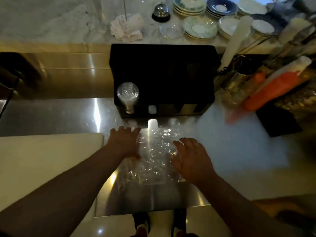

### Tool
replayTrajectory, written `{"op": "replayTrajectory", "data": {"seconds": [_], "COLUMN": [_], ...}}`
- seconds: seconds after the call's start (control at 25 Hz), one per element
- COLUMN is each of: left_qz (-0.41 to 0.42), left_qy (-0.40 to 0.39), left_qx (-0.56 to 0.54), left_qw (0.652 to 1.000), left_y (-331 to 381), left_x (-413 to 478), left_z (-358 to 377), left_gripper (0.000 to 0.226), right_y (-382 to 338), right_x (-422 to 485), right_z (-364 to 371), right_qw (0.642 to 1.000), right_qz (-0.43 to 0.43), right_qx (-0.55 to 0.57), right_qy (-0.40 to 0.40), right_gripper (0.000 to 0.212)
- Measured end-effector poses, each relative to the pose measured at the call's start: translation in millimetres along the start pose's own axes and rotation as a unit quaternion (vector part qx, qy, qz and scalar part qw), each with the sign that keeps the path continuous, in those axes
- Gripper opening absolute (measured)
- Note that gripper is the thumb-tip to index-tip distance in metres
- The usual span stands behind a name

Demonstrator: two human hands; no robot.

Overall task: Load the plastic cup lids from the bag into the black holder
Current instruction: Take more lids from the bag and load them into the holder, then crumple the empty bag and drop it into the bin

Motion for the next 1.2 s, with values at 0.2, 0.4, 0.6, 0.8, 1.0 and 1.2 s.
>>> {"op": "replayTrajectory", "data": {"seconds": [0.2,0.4,0.6,0.8,1.0,1.2], "left_qz": [-0.136,-0.183,-0.161,-0.046,0.003,0.057], "left_qy": [-0.001,0.041,0.027,-0.092,-0.082,-0.118], "left_qx": [-0.131,-0.553,-0.641,-0.731,-0.729,-0.763], "left_qw": [0.982,0.812,0.75,0.674,0.679,0.633], "left_y": [23,103,159,149,136,140], "left_x": [-32,-83,-112,-99,-86,-81], "left_z": [35,55,44,10,-9,-16], "left_gripper": [0.1,0.075,0.065,0.03,0.016,0.024], "right_y": [46,91,88,123,157,156], "right_x": [-51,-99,-114,-118,-117,-120], "right_z": [-5,44,49,11,-16,-31], "right_qw": [0.994,0.795,0.564,0.605,0.693,0.668], "right_qz": [0.08,0.41,0.384,0.316,0.336,0.347], "right_qx": [0.06,0.436,0.719,0.718,0.636,0.658], "right_qy": [0.047,-0.103,-0.132,-0.135,-0.056,-0.018], "right_gripper": [0.056,0.081,0.012,0.02,0.023,0.033]}}
Point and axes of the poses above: each hand's wrist, its own x-axis towards the middle knuckle, its own z-axis out of the palm, y = z × x, the point moved 6 cm from there along x, towards the middle knuckle, and after that the axes turned 2 degrees about x, right-handed, at the moved point
